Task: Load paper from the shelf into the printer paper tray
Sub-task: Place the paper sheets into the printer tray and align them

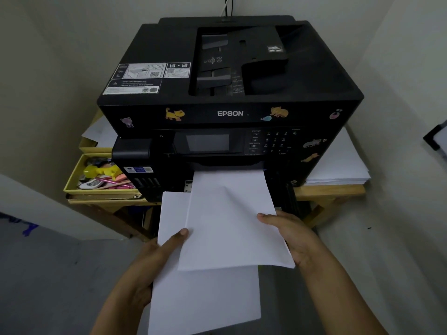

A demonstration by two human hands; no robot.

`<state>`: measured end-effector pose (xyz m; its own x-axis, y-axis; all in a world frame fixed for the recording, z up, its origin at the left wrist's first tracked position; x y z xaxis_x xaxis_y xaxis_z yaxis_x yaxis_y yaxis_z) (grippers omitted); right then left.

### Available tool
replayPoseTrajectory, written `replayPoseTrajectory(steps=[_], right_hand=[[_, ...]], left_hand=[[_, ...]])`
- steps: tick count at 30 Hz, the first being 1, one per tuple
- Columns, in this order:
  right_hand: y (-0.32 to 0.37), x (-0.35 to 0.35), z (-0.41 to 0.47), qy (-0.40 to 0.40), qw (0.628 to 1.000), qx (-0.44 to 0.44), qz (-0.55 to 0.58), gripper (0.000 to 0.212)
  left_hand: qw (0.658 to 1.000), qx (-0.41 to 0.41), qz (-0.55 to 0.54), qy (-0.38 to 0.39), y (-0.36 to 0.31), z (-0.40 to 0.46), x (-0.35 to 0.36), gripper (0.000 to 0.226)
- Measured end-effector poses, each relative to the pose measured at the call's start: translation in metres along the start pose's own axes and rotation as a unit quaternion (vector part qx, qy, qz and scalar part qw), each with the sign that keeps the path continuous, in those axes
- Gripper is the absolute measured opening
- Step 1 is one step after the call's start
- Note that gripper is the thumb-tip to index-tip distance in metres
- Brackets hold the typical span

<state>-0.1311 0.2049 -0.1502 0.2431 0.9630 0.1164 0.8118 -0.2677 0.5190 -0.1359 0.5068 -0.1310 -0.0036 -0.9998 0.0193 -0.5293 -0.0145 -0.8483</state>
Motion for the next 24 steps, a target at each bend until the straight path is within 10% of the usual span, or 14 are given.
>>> replayPoseTrajectory(steps=[24], right_hand=[[0.002,-0.015,-0.001,-0.036,0.996,-0.056,-0.066,0.025]], left_hand=[[0.999,0.006,-0.031,-0.010,0.009,0.014,0.011,0.061]])
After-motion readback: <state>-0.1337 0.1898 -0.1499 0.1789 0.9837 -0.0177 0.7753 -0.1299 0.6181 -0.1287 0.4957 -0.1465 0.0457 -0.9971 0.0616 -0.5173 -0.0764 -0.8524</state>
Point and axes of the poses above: each hand's wrist, its own z-axis towards the middle knuckle, its own x-axis out of the palm, y = z × x, the point moved 9 cm from there along z, towards the middle knuckle, and after that the axes turned 13 degrees about x, right-handed, at the moved point
